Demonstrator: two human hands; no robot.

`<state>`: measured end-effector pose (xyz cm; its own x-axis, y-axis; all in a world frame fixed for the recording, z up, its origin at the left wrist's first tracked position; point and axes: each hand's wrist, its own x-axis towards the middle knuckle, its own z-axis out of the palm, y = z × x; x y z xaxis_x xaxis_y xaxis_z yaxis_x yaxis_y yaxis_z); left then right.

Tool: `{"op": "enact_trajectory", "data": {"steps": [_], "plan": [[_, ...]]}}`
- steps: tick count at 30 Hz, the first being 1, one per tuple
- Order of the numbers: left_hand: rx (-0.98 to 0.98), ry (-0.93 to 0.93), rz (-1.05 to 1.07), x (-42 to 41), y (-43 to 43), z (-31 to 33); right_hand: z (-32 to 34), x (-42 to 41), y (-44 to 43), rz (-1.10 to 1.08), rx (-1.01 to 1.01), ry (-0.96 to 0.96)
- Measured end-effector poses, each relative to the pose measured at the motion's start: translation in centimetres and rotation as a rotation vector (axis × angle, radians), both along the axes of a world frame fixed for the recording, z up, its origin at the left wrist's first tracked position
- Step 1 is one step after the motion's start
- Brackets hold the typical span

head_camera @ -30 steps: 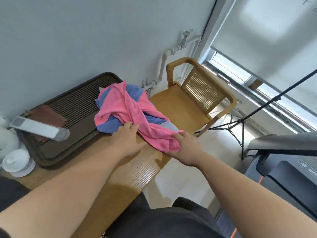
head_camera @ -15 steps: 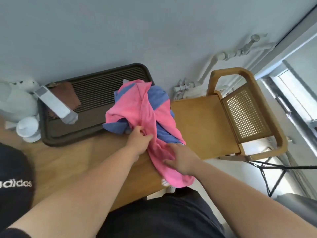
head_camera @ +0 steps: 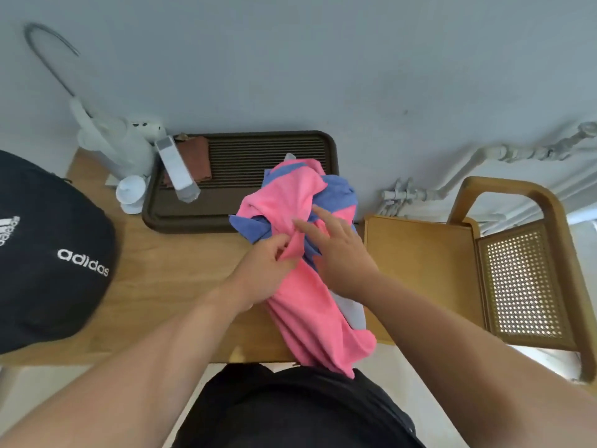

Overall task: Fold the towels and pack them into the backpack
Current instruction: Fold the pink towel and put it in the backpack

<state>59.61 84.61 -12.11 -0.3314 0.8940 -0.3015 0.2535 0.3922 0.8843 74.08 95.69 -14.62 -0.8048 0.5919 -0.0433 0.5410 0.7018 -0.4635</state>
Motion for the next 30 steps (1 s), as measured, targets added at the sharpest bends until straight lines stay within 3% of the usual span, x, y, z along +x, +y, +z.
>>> {"op": "enact_trajectory", "data": {"steps": [4,7,10,15,20,25,27,30], "plan": [[0.067,0.304,-0.274,-2.9,-2.2,4.4,2.5,-3.3,0.0,0.11,0.145,0.0],[0.08,0.442,-0.247,-6.5,-3.7,6.1,4.2,-4.5,-0.8,0.091,0.208,-0.101],[0.002,0.505,-0.186,-10.6,-5.4,6.5,4.6,-4.6,-2.5,-0.1,0.102,-0.109],[-0.258,0.646,-0.267,-16.6,-8.2,4.4,4.4,-4.6,-5.6,-0.298,-0.054,-0.15],[-0.346,0.303,-0.145,-20.0,-11.1,0.9,5.2,-3.6,-7.8,-0.255,-0.187,-0.422],[-0.243,-0.421,-0.004,-20.1,-12.0,0.9,7.0,-2.6,-10.1,-0.477,-0.602,-0.123],[-0.348,-0.53,-0.11,-20.3,-11.9,1.5,7.7,-2.0,-10.3,-0.529,-0.869,-0.012],[-0.567,-0.539,-0.403,-20.8,-11.9,2.0,7.6,-1.0,-10.4,-0.504,-1.196,-0.012]]}}
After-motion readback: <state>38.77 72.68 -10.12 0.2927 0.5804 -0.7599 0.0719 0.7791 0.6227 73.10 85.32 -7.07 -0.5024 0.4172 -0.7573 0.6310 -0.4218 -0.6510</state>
